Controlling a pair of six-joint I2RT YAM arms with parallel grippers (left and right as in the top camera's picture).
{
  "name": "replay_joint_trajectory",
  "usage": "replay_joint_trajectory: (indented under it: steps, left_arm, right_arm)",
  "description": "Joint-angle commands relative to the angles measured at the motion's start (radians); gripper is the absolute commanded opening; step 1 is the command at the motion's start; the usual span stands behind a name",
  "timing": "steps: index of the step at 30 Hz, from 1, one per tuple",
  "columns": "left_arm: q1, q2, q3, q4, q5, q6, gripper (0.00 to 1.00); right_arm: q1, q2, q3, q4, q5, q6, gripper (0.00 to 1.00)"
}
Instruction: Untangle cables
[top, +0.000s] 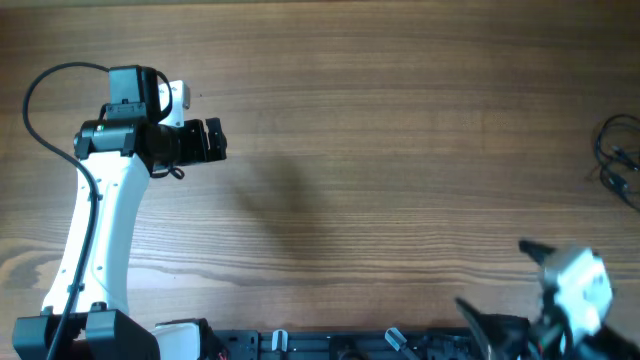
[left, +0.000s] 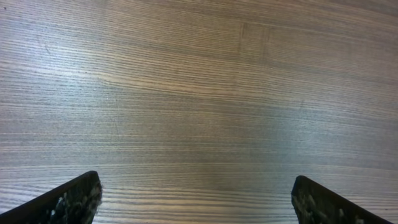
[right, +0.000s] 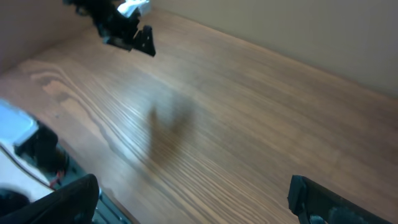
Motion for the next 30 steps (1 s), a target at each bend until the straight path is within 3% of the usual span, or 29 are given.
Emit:
replay_joint_trajectory:
  steps: [1, 5, 14, 30]
  left_arm:
    - [0.005, 0.008, -0.004, 0.002, 0.02, 0.016, 1.0]
    - [0.005, 0.008, -0.004, 0.001, 0.019, 0.017, 1.0]
    - [0.005, 0.008, -0.004, 0.0, 0.019, 0.032, 1.0]
    - [0.005, 0.008, -0.004, -0.006, 0.019, 0.039, 1.0]
  right_arm:
    - [0.093, -0.121, 0.004, -0.026, 0.157, 0.089, 1.0]
    - [0.164, -0.27, 0.004, -0.026, 0.313, 0.214, 1.0]
    - [0.17, -0.552, 0.004, -0.026, 0.357, 0.233, 1.0]
    - [0.165, -0.636, 0.066, -0.001, 0.401, 0.206, 1.0]
